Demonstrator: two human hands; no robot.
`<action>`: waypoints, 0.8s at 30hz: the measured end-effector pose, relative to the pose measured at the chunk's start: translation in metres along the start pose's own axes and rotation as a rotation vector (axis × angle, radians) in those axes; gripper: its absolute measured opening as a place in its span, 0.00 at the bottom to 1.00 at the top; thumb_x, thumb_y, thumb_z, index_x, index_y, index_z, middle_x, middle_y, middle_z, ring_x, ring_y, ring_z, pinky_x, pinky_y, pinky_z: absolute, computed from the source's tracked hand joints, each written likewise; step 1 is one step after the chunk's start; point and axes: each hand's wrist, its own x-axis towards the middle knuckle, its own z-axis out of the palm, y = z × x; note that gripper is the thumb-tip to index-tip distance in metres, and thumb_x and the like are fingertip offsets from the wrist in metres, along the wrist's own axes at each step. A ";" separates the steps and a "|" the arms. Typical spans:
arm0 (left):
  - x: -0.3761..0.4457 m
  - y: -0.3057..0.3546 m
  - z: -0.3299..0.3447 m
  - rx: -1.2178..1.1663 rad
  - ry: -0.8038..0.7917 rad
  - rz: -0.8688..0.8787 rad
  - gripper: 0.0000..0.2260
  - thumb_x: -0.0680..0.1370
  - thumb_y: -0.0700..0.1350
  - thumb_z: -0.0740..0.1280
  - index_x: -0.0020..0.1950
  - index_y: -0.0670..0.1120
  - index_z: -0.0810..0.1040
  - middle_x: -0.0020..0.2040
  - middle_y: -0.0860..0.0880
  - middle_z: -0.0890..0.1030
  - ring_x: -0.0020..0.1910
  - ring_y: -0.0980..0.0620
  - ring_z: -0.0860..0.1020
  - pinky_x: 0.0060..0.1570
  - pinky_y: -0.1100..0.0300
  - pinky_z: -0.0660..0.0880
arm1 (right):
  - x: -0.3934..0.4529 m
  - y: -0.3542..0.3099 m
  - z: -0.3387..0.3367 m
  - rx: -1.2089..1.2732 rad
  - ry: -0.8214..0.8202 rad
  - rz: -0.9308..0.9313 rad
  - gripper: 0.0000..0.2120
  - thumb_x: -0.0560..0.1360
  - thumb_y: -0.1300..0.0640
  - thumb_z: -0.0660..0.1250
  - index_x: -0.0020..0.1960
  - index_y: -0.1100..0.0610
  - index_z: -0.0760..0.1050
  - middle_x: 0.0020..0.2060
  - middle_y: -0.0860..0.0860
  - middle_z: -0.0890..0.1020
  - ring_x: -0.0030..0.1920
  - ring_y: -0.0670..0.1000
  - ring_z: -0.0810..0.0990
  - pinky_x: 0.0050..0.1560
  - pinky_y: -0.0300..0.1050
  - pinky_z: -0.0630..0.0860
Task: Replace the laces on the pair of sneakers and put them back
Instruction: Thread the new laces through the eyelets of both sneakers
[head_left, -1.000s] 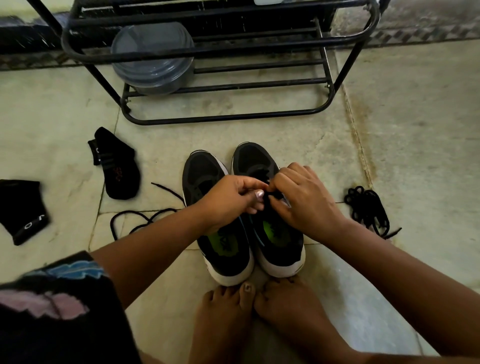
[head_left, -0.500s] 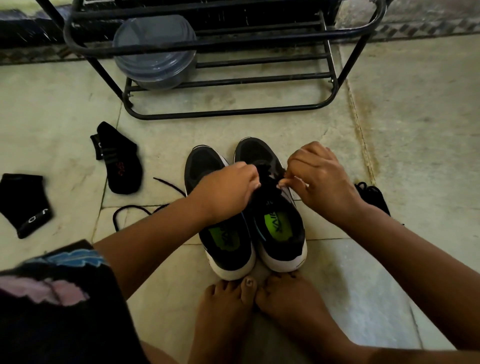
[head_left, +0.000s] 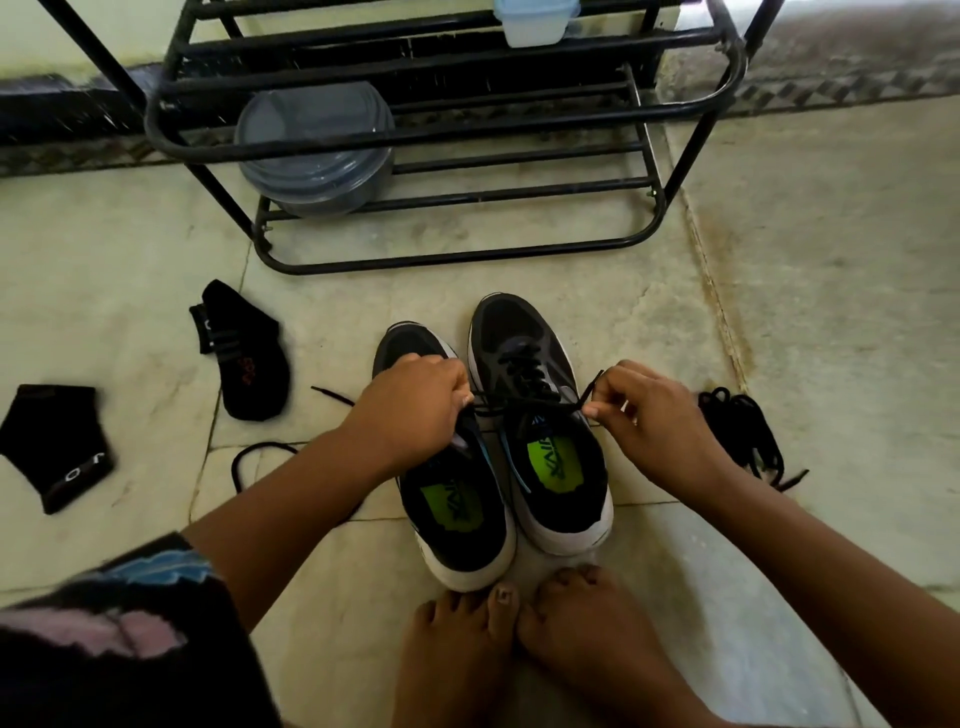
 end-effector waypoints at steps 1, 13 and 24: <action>-0.001 0.003 0.000 -0.028 0.009 -0.017 0.06 0.80 0.49 0.60 0.46 0.50 0.67 0.46 0.53 0.71 0.52 0.51 0.69 0.47 0.59 0.65 | 0.000 -0.003 -0.001 0.014 -0.032 0.046 0.08 0.74 0.57 0.69 0.38 0.54 0.72 0.37 0.46 0.75 0.38 0.45 0.73 0.40 0.34 0.68; 0.010 0.046 0.024 -0.058 -0.062 0.015 0.20 0.75 0.61 0.62 0.59 0.48 0.73 0.55 0.48 0.77 0.58 0.47 0.72 0.56 0.51 0.70 | 0.000 -0.017 -0.006 -0.212 -0.189 0.292 0.21 0.74 0.59 0.64 0.67 0.55 0.70 0.56 0.52 0.75 0.54 0.53 0.76 0.53 0.45 0.74; 0.000 0.037 0.006 -0.164 0.036 -0.102 0.33 0.75 0.62 0.64 0.74 0.47 0.61 0.72 0.47 0.66 0.70 0.47 0.63 0.67 0.53 0.64 | 0.013 -0.028 -0.030 -0.443 -0.147 0.233 0.22 0.75 0.46 0.66 0.67 0.51 0.68 0.58 0.48 0.72 0.57 0.50 0.73 0.52 0.44 0.75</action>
